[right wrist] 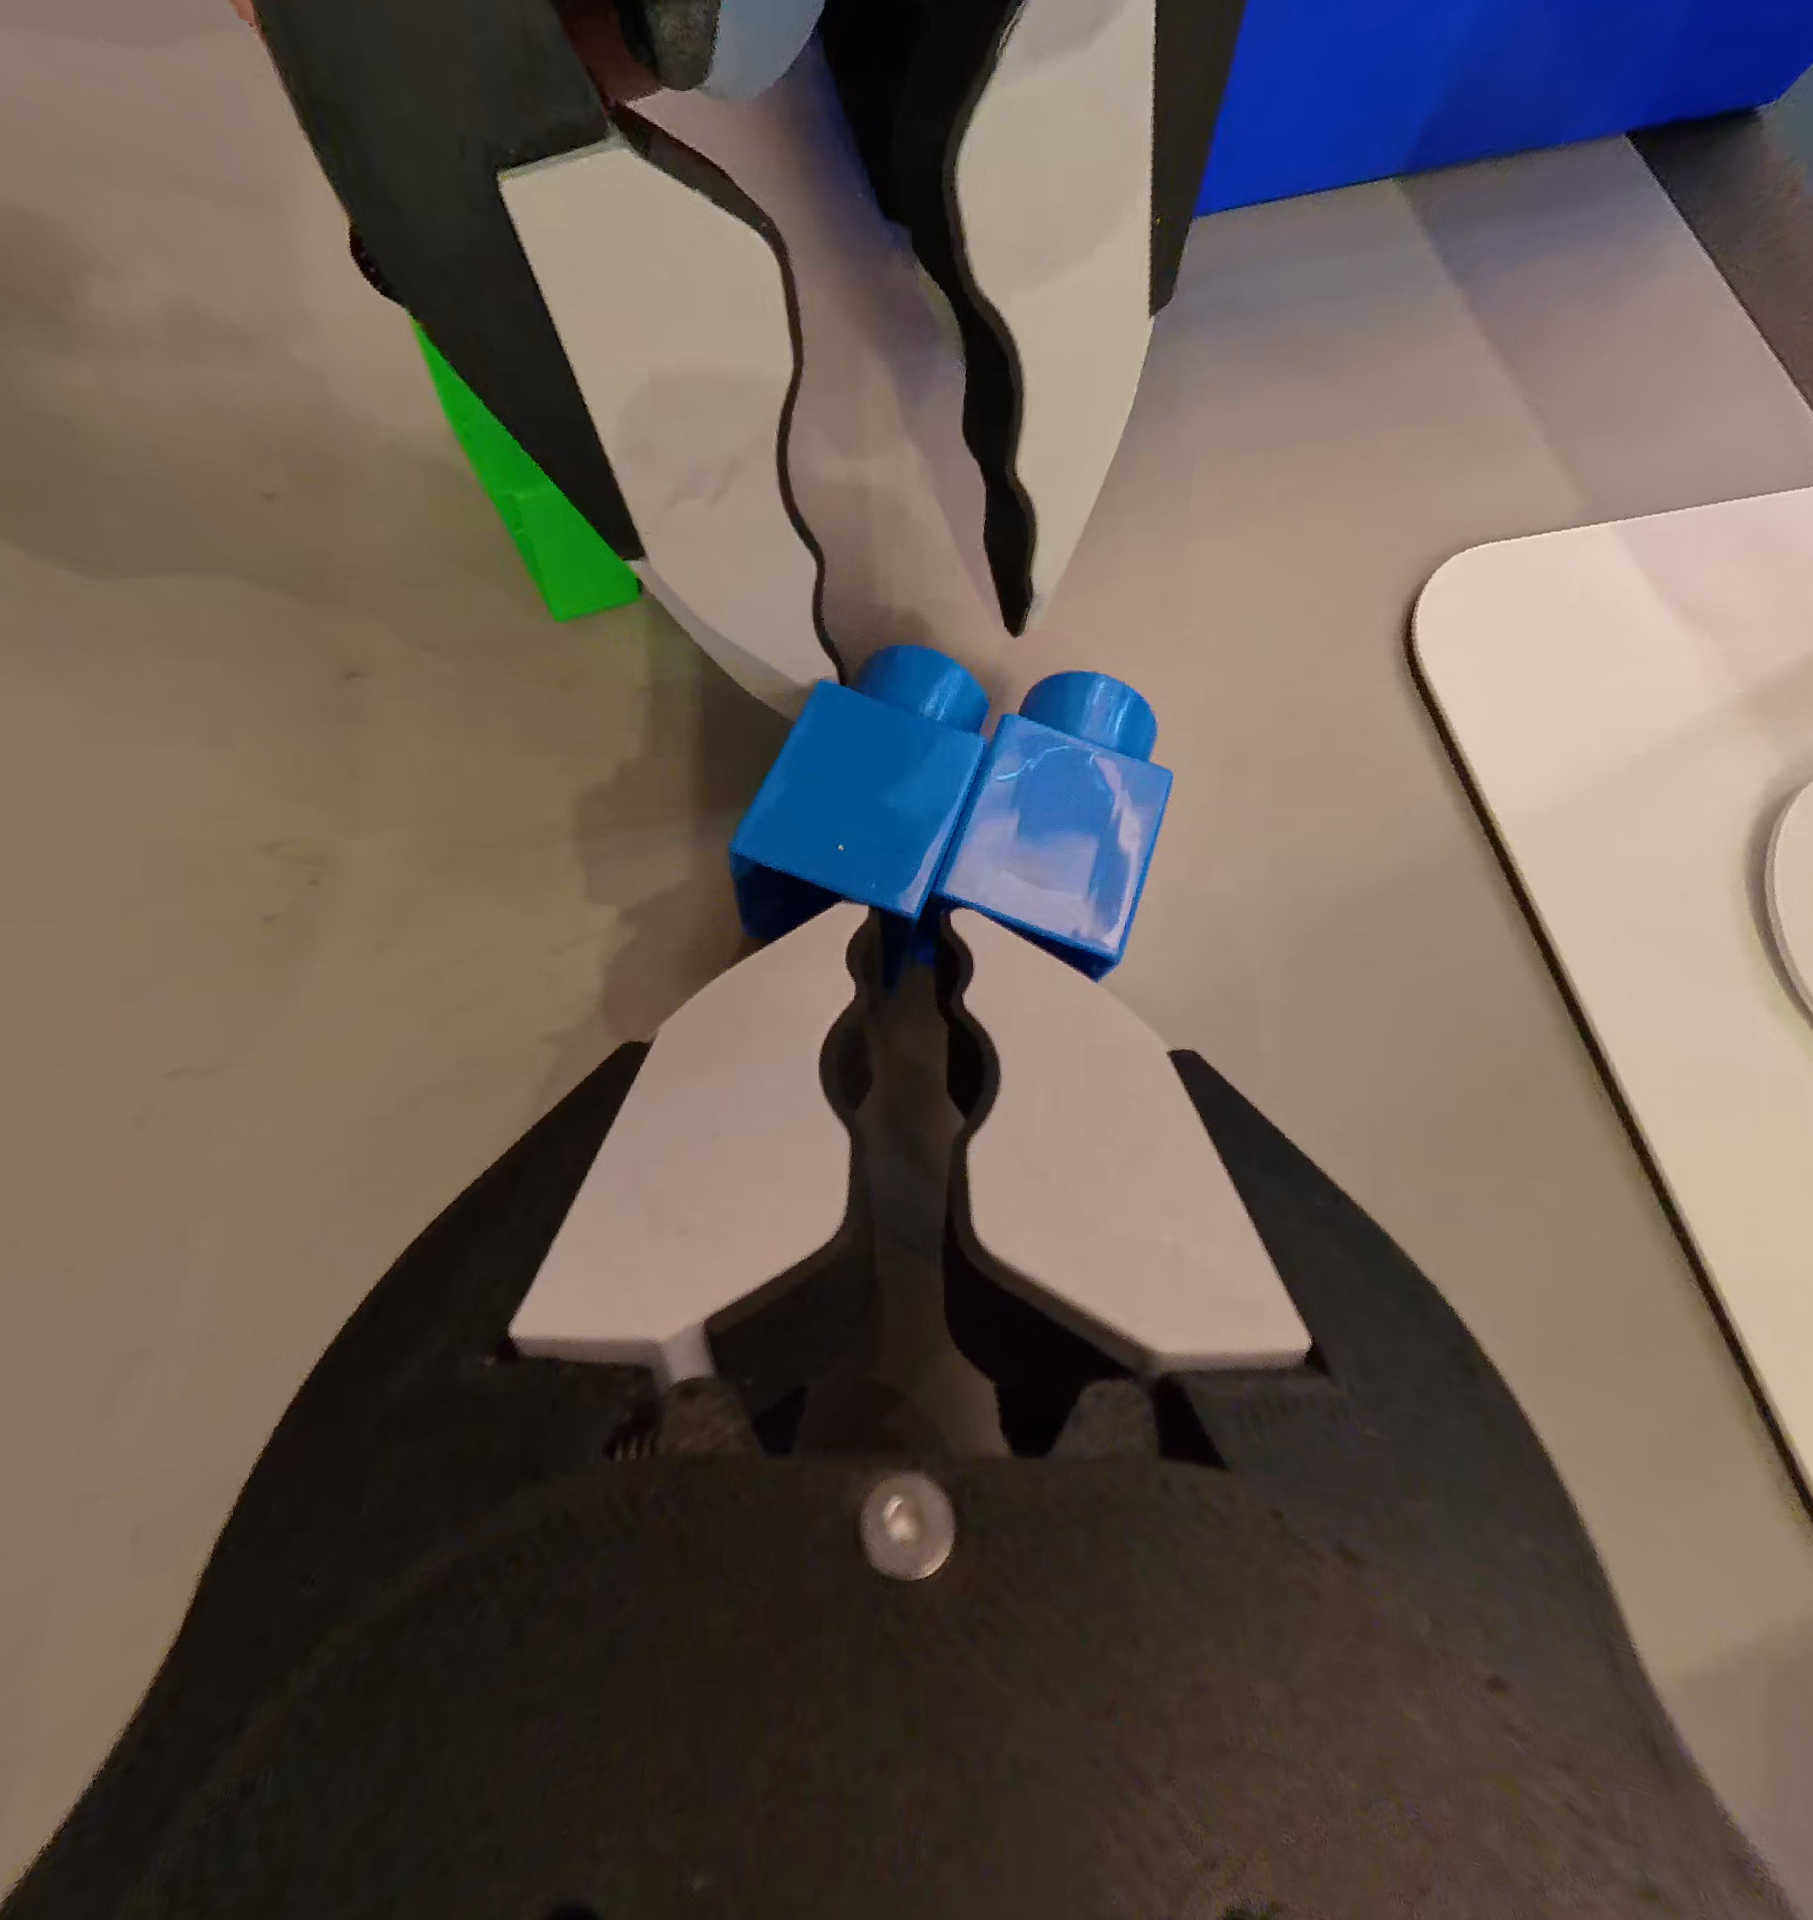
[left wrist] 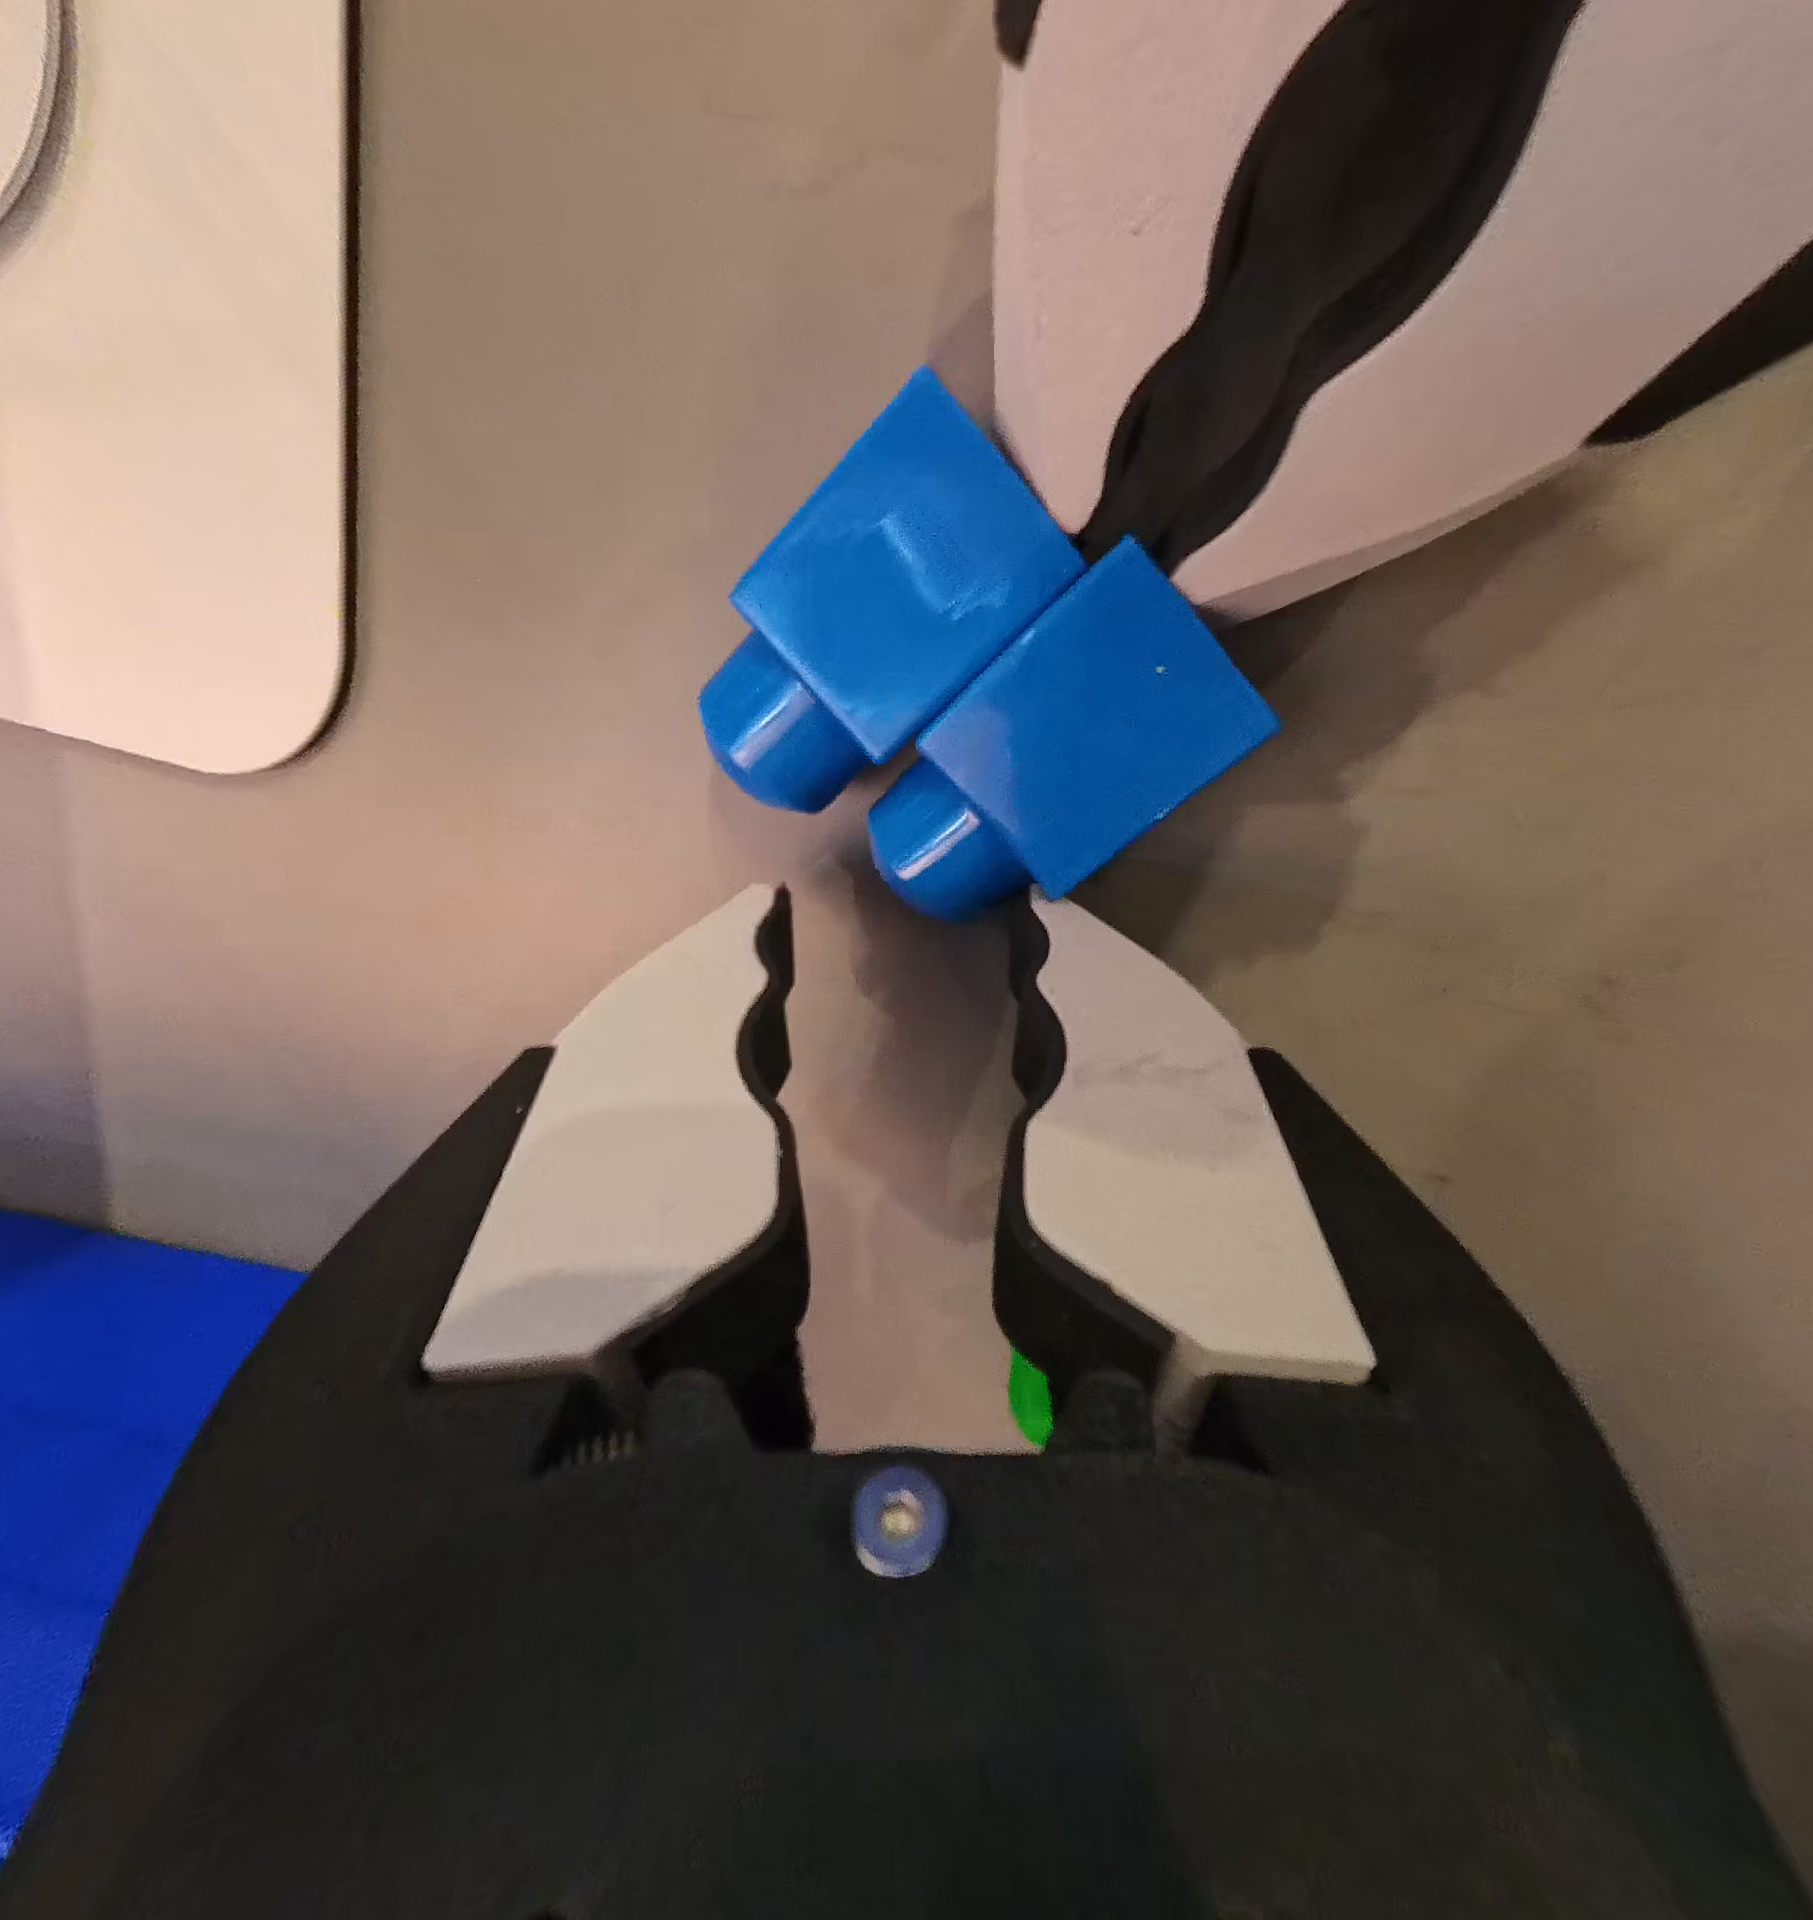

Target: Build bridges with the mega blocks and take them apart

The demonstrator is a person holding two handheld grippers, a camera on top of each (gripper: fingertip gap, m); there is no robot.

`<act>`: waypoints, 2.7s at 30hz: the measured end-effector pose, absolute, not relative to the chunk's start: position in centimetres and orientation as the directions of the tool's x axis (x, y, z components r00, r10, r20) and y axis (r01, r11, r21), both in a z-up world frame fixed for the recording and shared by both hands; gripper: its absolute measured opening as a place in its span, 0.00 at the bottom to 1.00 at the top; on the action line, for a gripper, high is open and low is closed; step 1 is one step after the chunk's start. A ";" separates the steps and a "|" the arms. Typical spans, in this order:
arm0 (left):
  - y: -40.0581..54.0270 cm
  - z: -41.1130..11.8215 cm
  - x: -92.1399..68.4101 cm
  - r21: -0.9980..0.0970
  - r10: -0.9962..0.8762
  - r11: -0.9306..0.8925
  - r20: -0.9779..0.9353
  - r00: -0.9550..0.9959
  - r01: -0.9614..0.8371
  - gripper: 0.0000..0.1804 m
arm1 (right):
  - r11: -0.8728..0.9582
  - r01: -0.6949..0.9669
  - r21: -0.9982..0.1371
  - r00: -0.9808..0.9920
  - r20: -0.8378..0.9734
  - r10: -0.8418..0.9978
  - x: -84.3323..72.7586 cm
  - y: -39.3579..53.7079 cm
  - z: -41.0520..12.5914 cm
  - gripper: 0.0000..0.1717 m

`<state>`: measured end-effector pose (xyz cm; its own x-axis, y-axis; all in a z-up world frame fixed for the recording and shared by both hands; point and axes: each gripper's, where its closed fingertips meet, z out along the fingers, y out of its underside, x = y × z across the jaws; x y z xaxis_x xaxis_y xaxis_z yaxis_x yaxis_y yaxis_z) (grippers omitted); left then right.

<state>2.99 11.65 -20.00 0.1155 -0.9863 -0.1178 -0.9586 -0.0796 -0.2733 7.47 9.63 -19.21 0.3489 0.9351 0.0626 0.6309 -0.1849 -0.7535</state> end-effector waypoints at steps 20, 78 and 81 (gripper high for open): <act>10.7 -16.1 2.2 -0.462 -0.989 -0.128 -0.003 0.146 -0.878 0.27 | -0.033 0.546 -0.837 0.240 0.118 0.964 8.0 9.4 -16.7 0.02; 5.9 -6.2 4.9 -0.790 -0.795 -0.602 0.607 -0.012 -0.117 0.31 | 0.415 0.312 -0.855 0.185 0.483 0.856 7.5 5.9 -8.0 0.02; 6.4 -7.5 1.9 -0.833 -0.880 -0.476 0.451 0.153 -0.281 0.29 | 0.405 0.342 -0.848 0.184 0.483 0.856 8.0 6.4 -8.8 0.02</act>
<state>1.87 6.41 -7.54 0.1526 -0.8796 0.4506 -0.2811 -0.4758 -0.8334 8.03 6.44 -8.81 0.1837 0.8560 0.4833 0.3420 0.4053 -0.8478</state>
